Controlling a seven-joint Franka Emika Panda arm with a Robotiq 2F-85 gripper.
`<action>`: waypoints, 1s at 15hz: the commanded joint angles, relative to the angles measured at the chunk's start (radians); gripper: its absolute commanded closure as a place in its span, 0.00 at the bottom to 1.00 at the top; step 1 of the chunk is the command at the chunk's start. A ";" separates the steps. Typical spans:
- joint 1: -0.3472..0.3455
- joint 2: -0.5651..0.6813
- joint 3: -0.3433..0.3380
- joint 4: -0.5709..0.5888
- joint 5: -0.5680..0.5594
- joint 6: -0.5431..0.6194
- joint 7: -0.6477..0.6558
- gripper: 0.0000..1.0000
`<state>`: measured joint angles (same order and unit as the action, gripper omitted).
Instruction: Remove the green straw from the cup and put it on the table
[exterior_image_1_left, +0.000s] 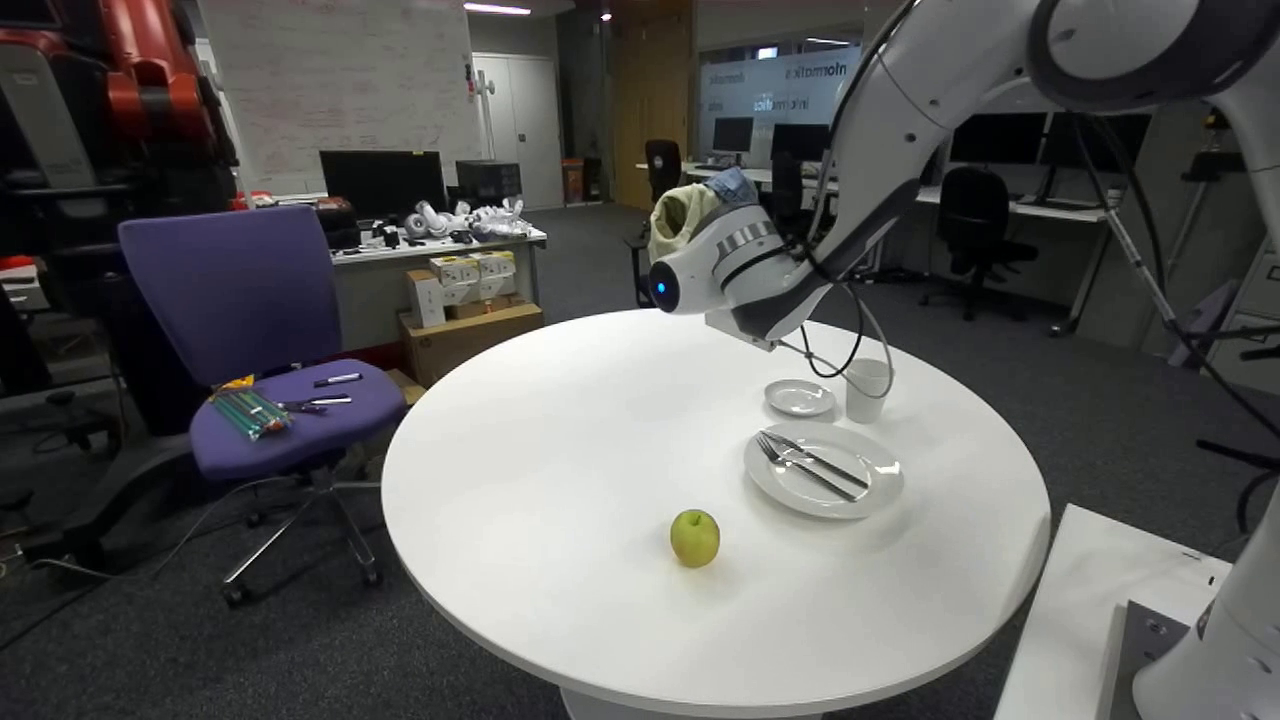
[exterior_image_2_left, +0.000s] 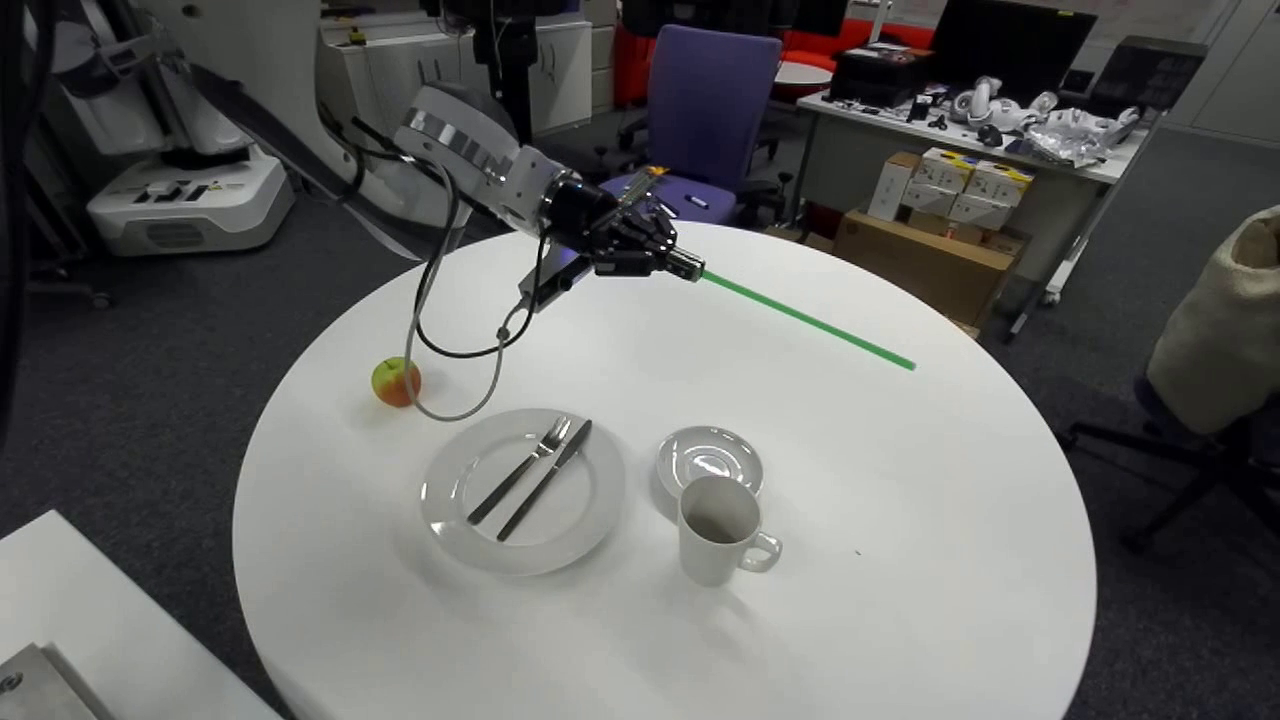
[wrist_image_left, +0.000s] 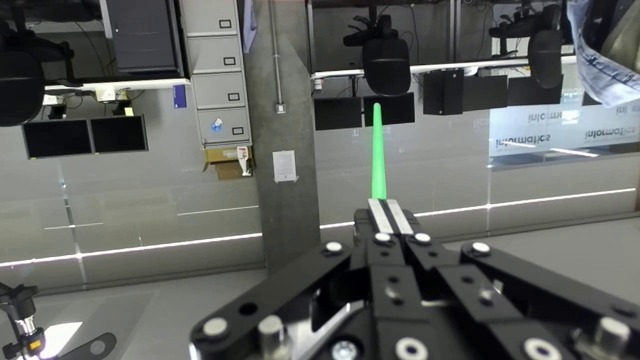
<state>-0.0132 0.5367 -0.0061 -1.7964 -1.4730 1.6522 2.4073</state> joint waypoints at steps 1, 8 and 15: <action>0.031 0.122 0.004 0.140 0.027 -0.062 -0.053 1.00; 0.070 0.325 0.000 0.342 0.049 -0.075 -0.097 1.00; 0.081 0.457 0.015 0.537 0.177 -0.047 -0.222 1.00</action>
<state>0.0651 0.9485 -0.0033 -1.3604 -1.3706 1.6242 2.2704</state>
